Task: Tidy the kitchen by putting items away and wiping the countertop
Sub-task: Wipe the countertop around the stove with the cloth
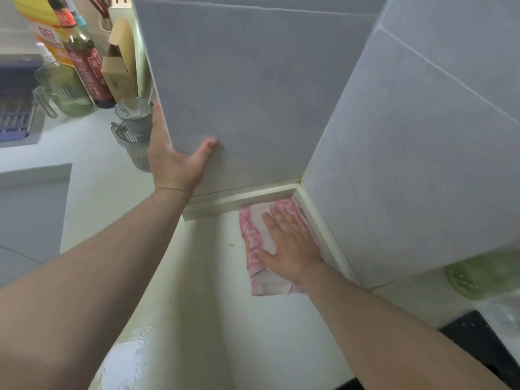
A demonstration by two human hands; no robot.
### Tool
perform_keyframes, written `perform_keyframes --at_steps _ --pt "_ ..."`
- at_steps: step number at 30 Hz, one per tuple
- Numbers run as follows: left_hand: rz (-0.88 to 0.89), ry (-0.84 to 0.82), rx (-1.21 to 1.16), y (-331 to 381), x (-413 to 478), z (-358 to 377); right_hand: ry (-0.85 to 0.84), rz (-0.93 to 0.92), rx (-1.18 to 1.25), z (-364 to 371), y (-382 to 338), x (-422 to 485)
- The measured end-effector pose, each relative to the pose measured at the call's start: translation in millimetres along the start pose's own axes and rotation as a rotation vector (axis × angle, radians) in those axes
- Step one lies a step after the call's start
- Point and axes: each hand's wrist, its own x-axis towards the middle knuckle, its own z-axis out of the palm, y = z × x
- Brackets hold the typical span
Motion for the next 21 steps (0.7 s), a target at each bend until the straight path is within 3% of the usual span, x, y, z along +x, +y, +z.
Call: perform_keyframes --at_steps 21 --pt "-0.022 -0.013 0.031 4.0 -0.1 -2.6 -0.014 0.154 0.004 33.3 -36.0 -157.4"
